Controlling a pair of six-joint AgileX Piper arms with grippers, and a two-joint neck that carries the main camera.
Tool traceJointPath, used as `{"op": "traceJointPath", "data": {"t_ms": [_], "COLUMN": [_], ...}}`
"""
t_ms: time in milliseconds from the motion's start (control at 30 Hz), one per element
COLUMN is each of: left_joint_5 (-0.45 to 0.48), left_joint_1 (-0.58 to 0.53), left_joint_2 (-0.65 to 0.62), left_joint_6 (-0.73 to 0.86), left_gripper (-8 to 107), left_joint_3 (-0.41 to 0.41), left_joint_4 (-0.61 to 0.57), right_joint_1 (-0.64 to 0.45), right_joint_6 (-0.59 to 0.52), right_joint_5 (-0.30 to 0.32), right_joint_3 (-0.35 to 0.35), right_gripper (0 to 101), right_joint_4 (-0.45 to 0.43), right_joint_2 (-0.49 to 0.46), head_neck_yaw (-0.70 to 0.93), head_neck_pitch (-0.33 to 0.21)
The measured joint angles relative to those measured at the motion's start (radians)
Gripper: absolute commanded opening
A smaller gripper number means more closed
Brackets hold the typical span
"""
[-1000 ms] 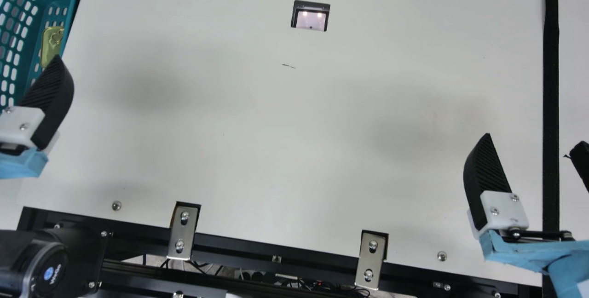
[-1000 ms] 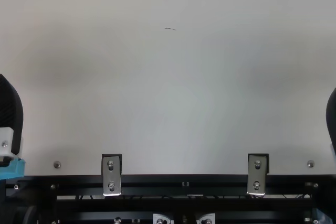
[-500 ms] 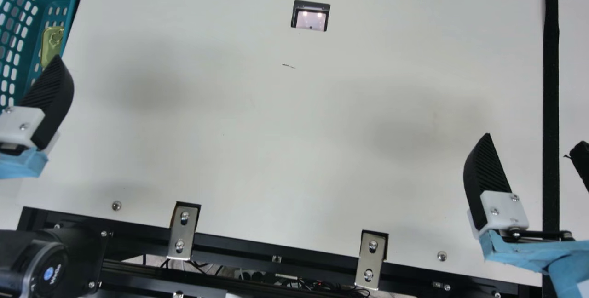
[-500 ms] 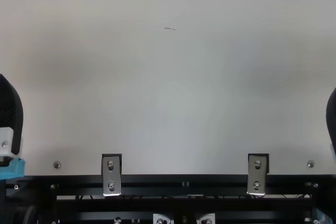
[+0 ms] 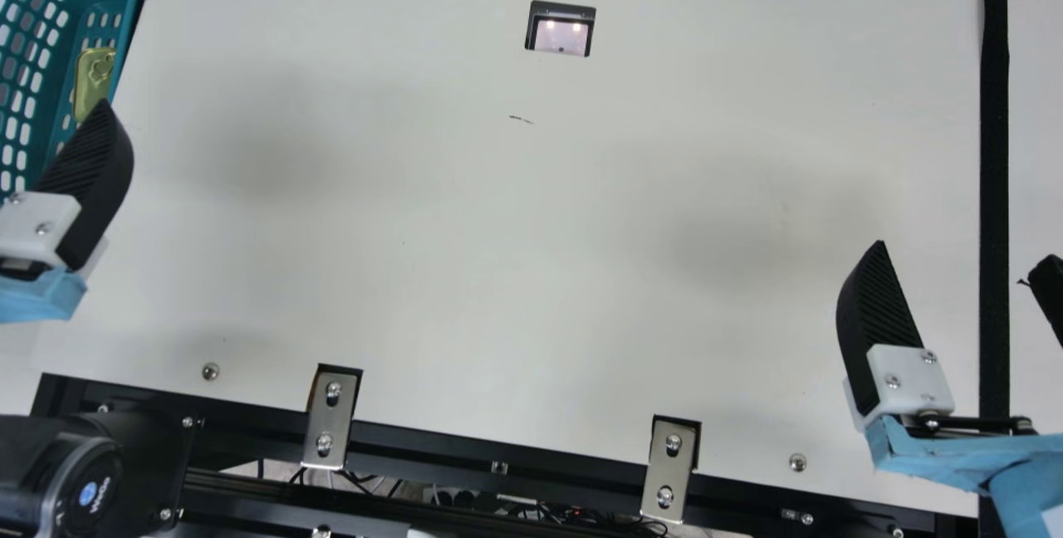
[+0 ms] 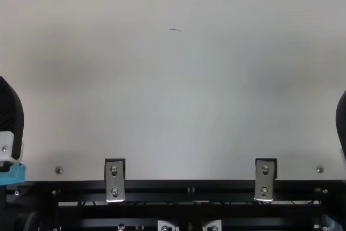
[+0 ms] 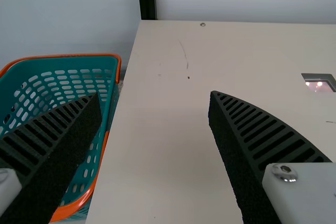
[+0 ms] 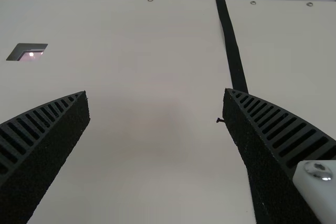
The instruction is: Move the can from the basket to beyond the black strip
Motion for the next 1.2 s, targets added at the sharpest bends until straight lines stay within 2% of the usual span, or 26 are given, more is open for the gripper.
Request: {"op": "traceJointPath", "data": {"t_ms": [400, 633, 1200], "left_joint_5": [0.000, 0.000, 0.000], "left_joint_1": [0.000, 0.000, 0.000], "left_joint_2": [0.000, 0.000, 0.000], "left_joint_6": [0.000, 0.000, 0.000], "left_gripper": [90, 90, 90], "left_joint_3": [0.000, 0.000, 0.000], "left_joint_4": [0.000, 0.000, 0.000], "right_joint_1": [0.000, 0.000, 0.000], "right_joint_6": [0.000, 0.000, 0.000], "right_joint_5": [0.000, 0.000, 0.000], "right_joint_3": [0.000, 0.000, 0.000], "right_gripper": [101, 101, 101], "right_joint_4": [0.000, 0.000, 0.000], "right_joint_2": [0.000, 0.000, 0.000], "head_neck_yaw": [0.005, 0.072, 0.148], "head_neck_pitch": [0.000, 0.000, -0.174]}}
